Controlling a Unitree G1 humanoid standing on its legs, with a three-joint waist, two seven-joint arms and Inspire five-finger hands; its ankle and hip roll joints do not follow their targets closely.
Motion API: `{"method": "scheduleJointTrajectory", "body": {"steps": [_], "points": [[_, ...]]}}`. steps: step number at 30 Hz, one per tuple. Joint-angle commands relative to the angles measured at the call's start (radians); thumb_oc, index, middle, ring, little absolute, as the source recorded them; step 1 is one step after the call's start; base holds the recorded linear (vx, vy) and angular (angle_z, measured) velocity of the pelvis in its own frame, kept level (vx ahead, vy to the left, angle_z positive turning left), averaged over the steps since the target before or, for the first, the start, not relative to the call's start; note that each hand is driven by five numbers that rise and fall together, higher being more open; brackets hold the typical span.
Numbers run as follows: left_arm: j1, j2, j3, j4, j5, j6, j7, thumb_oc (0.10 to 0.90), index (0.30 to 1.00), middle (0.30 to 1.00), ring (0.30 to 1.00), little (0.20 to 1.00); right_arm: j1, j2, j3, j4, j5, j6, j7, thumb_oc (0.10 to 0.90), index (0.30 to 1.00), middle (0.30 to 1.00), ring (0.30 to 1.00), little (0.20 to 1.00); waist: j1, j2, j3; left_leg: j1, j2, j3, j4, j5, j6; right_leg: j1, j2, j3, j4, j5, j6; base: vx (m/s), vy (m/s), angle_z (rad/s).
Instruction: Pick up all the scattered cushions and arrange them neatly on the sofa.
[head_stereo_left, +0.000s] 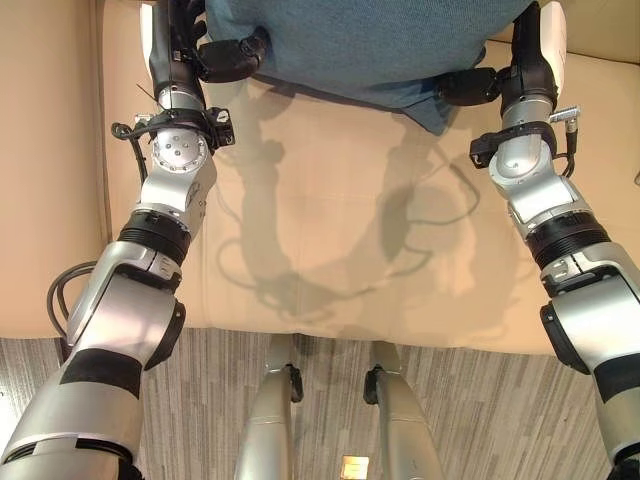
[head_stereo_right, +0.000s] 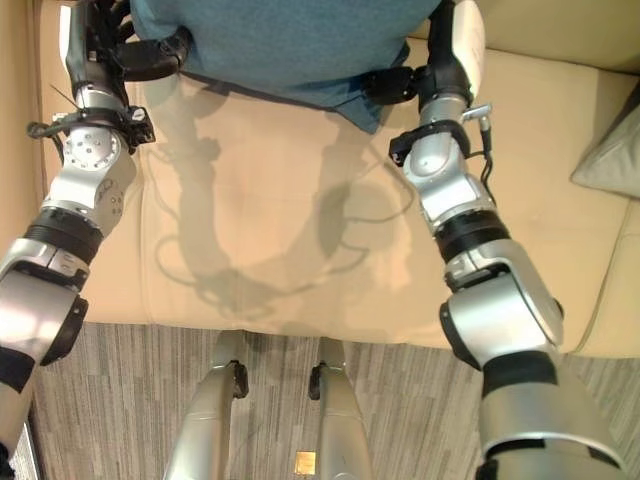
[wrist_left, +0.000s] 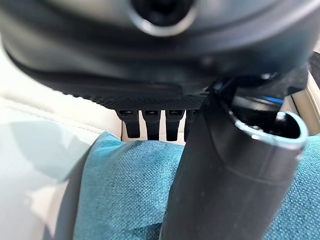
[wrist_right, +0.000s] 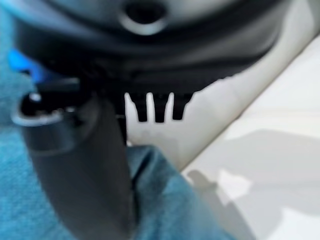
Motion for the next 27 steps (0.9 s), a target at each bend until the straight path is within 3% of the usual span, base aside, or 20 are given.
{"method": "scheduleJointTrajectory", "body": {"steps": [1, 14, 21, 27], "points": [[-0.020, 0.074, 0.013, -0.006, 0.034, -0.057, -0.012, 0.800, 0.900, 0.900, 0.900, 0.900, -0.030, -0.107, -0.046, 0.013, 0.017, -0.039, -0.022, 0.800, 0.900, 0.900, 0.900, 0.900, 0.006, -0.012, -0.050, 0.052, -0.026, -0.001, -0.029, -0.078, -0.090, 0.039, 0.004, 0.008, -0.015, -0.066, 0.088, 0.00, 0.000, 0.00], [-0.117, 0.145, -0.062, 0.071, 0.079, -0.035, -0.059, 0.800, 0.900, 0.900, 0.900, 0.900, 0.018, -0.132, -0.047, 0.001, 0.065, -0.077, 0.050, 0.800, 0.900, 0.900, 0.900, 0.900, -0.033, -0.025, -0.047, 0.039, -0.016, 0.005, -0.029, -0.075, -0.089, 0.025, 0.003, 0.006, -0.015, -0.057, 0.097, 0.00, 0.006, 0.00], [-0.099, 0.176, -0.031, 0.059, 0.128, -0.029, -0.023, 0.800, 0.900, 0.900, 0.900, 0.900, 0.205, -0.154, -0.182, -0.085, 0.079, -0.102, 0.059, 0.800, 0.900, 0.900, 0.900, 0.900, -0.062, -0.029, -0.053, 0.030, -0.018, 0.019, -0.029, -0.084, -0.084, 0.012, -0.002, 0.012, -0.015, -0.059, 0.102, 0.03, 0.049, -0.02], [-0.073, 0.174, 0.029, 0.015, 0.165, -0.031, 0.043, 0.800, 0.900, 0.900, 0.900, 0.900, 0.403, -0.104, -0.318, -0.173, 0.097, -0.133, 0.063, 0.800, 0.900, 0.900, 0.900, 0.900, -0.094, -0.035, -0.047, 0.022, -0.022, 0.027, -0.029, -0.096, -0.075, 0.004, -0.007, 0.016, -0.015, -0.062, 0.104, 0.04, 0.046, -0.04]]}}
